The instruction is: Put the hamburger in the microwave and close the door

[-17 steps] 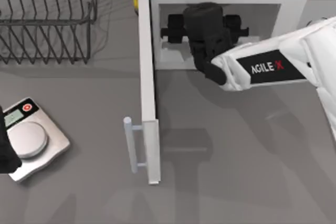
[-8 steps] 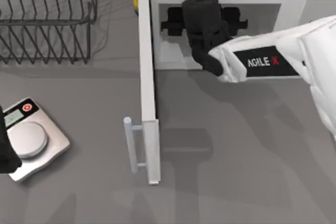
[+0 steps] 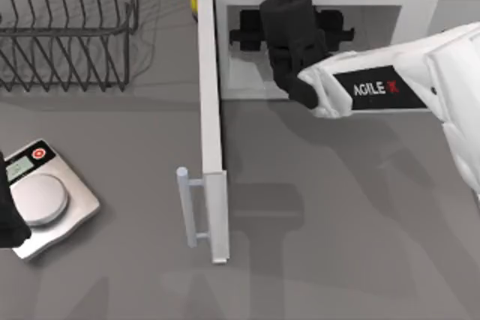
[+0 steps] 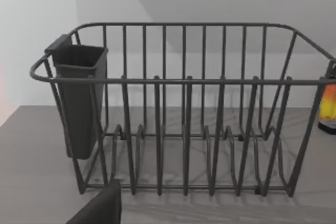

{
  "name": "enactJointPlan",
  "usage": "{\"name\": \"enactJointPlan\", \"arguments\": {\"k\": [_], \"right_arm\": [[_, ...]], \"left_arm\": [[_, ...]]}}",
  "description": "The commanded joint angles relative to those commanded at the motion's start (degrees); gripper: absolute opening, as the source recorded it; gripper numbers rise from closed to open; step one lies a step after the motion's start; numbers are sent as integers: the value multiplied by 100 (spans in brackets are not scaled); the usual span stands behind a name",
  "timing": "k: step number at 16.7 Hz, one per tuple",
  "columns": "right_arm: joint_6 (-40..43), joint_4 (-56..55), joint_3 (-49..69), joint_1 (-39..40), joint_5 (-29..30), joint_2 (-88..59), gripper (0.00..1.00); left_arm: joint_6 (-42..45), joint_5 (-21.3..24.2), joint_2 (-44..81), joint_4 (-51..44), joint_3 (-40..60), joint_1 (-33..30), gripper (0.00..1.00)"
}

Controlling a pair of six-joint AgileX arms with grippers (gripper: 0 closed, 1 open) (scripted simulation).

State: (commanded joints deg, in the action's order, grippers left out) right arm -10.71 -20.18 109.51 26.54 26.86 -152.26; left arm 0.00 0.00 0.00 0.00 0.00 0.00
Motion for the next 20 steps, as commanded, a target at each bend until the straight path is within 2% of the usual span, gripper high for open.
{"name": "enactJointPlan", "arguments": {"k": [7, 15, 16, 20], "right_arm": [[0, 0, 0, 0, 0, 0, 98], [0, 0, 0, 0, 0, 0, 100], [-47, -485, -1065, 344, 498, 672, 100], [-134, -669, -1450, 517, 638, 969, 100]], "left_arm": [[0, 0, 0, 0, 0, 0, 100], [0, 0, 0, 0, 0, 0, 100], [0, 0, 0, 0, 0, 0, 100], [0, 0, 0, 0, 0, 0, 100]]}}
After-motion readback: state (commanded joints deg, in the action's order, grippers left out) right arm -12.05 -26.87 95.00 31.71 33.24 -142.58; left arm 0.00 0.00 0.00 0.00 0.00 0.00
